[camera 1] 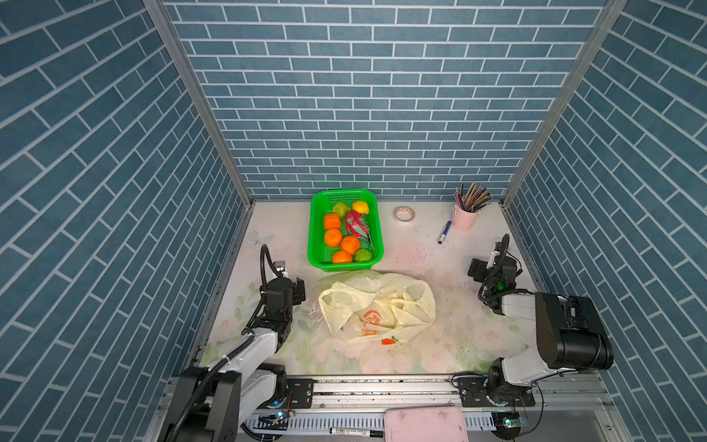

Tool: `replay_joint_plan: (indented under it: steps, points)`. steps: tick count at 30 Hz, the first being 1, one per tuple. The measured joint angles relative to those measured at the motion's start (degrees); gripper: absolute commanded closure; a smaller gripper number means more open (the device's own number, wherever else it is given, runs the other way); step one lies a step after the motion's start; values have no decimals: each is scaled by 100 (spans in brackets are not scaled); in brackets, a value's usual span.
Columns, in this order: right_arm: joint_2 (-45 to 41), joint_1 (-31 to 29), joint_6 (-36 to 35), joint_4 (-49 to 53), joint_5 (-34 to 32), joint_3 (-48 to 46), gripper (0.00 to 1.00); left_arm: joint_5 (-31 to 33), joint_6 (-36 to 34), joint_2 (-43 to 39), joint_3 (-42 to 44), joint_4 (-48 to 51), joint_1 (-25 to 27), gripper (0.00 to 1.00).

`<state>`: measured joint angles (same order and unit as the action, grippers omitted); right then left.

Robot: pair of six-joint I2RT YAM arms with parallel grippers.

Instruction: Untie the knot of the plastic bag and take out the fruit

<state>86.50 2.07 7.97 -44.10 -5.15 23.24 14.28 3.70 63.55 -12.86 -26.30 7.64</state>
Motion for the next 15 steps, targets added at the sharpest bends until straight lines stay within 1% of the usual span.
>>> replay_joint_plan:
  steps: [3, 6, 9, 11, 13, 15]
  points:
    - [-66, 4, -149, -739, 286, -463, 1, -444, -221, 361, 0, -750, -105, 13]
    - [42, 11, -262, -1449, 487, -831, 2, -866, -352, 837, -44, -1558, -227, 13]
    - [42, 11, -328, -1589, 579, -872, 2, -1196, -514, 1447, -297, -2065, -260, 13]
    - [42, 11, -354, -1762, 621, -872, 2, -1276, -597, 1770, -389, -2511, -286, 12]
    - [44, 11, -369, -1937, 651, -874, 2, -1338, -603, 2114, -306, -3158, -356, 12]
    - [44, 11, -382, -2024, 667, -874, 2, -1362, -588, 2306, -286, -3296, -415, 12]
